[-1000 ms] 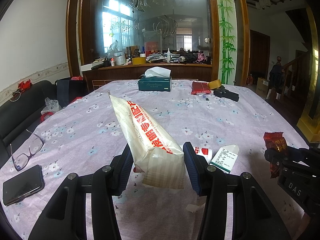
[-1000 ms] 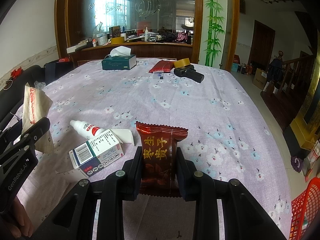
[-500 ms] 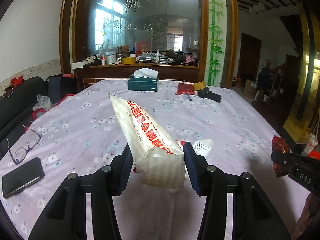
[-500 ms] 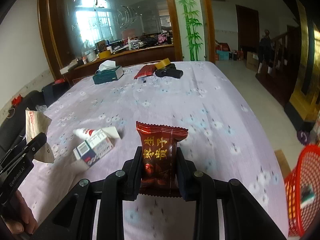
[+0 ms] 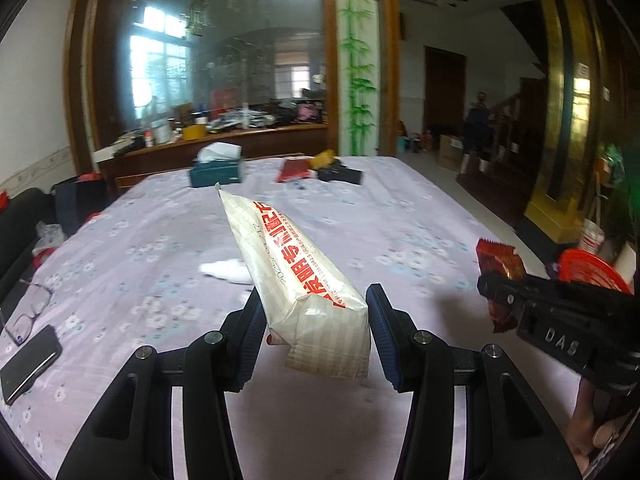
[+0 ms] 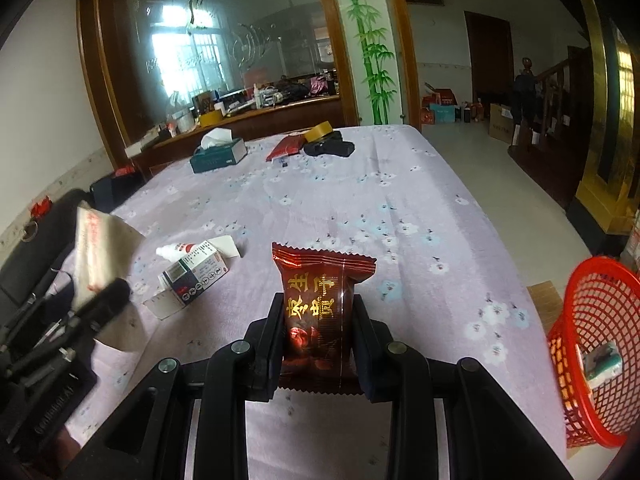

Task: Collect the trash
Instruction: 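Carry the paper bag and candy wrapper over the red basket with both tools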

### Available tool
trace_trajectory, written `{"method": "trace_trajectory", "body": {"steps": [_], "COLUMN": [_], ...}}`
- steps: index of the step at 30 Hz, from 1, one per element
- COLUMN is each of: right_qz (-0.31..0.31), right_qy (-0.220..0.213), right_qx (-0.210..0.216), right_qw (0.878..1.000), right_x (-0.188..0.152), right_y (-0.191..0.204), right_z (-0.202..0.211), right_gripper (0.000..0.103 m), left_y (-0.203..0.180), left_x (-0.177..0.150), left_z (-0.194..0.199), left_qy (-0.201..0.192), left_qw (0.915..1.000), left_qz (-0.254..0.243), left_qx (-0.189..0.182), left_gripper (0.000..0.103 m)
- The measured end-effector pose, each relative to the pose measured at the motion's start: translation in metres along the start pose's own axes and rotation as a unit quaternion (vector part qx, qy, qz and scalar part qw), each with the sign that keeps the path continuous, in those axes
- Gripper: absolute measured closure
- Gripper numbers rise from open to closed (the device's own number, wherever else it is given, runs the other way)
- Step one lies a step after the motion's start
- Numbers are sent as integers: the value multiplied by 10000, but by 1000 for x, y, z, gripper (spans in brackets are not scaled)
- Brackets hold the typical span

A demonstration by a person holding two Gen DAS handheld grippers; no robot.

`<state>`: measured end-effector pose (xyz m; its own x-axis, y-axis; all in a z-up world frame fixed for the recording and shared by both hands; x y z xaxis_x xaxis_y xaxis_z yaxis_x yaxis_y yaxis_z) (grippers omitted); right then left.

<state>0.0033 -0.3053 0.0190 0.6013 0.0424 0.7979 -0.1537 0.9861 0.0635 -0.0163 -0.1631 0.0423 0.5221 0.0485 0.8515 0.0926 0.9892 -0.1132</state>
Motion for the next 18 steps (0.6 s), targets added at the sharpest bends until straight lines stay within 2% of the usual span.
{"method": "trace_trajectory", "body": {"steps": [3, 8, 13, 18], "right_qz": [-221, -827, -1181, -1548], "right_qy": [-80, -252, -527, -634], "right_qx": [-48, -224, -546, -901], "right_qw": [9997, 9960, 9901, 9818], "right_x": [-3, -11, -17, -33], "right_y": [-24, -87, -140, -196], "right_z": [17, 54, 95, 125], "right_gripper": [71, 71, 71, 71], "left_y": [-27, -85, -145, -218], "left_x": [-3, -5, -6, -10], "left_z": [2, 2, 5, 9], "left_qy": [149, 471, 691, 901], "left_qw": [9991, 9924, 9818, 9642], "left_qz": [-152, -400, -652, -1013], "left_qx": [-362, -1063, -1647, -2277], "left_gripper": [55, 55, 55, 55]}}
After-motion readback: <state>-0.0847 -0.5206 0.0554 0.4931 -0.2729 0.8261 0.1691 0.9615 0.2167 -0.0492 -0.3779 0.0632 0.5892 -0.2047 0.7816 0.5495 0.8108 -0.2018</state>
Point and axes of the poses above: each gripper's, at about its wrist camera, not at the fingertips, and z roughly against the way its jaws point, y to its left, x to its top, the point moved 8 cm from there along -z, roughly the way its jaws point, and after that the axes turned 9 degrees about z, right-handed, at the moved point
